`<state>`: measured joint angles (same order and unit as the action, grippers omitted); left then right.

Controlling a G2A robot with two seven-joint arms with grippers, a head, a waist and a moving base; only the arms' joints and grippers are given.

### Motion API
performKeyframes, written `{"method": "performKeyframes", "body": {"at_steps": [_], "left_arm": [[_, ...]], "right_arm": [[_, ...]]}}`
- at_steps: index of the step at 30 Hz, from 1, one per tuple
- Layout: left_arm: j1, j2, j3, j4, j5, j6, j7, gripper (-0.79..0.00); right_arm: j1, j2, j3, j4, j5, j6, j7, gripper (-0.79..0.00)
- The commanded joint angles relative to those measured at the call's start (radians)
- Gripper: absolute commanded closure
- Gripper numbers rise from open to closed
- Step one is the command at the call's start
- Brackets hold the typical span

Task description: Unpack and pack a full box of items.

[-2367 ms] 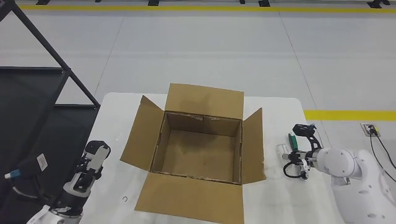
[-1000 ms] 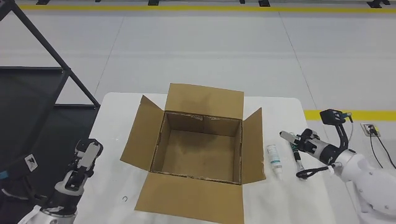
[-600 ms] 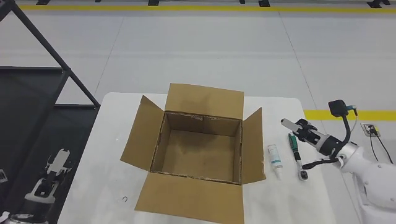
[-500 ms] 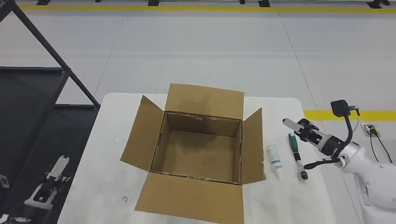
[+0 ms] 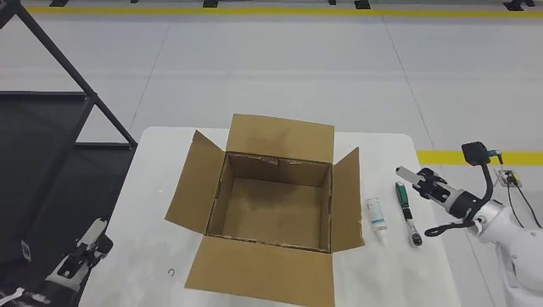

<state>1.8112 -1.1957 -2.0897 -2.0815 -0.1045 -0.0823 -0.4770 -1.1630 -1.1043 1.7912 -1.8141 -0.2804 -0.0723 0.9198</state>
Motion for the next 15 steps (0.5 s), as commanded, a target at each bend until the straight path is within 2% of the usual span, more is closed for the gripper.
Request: {"method": "performKeyframes", "body": {"at_steps": [1, 5, 10, 15], "left_arm": [[-0.011, 0.002, 0.06, -0.009, 0.296, 0.016, 0.038, -0.785], [-0.033, 0.005, 0.153, -0.003, 0.46, 0.015, 0.035, -0.785], [-0.059, 0.006, 0.262, 0.023, 0.717, 0.025, 0.13, -0.785], [-0.077, 0.006, 0.355, 0.06, 0.899, -0.066, 0.238, -0.785]], "right_arm": [[-0.017, 0.0, -0.004, -0.01, 0.003, -0.003, -0.027, -0.785], [-0.035, 0.003, 0.0, -0.01, 0.006, 0.009, -0.051, -0.785], [-0.043, 0.008, 0.009, 0.002, 0.028, 0.016, -0.066, -0.785], [-0.054, 0.012, 0.021, 0.003, 0.056, 0.014, -0.081, -0.785]]}}
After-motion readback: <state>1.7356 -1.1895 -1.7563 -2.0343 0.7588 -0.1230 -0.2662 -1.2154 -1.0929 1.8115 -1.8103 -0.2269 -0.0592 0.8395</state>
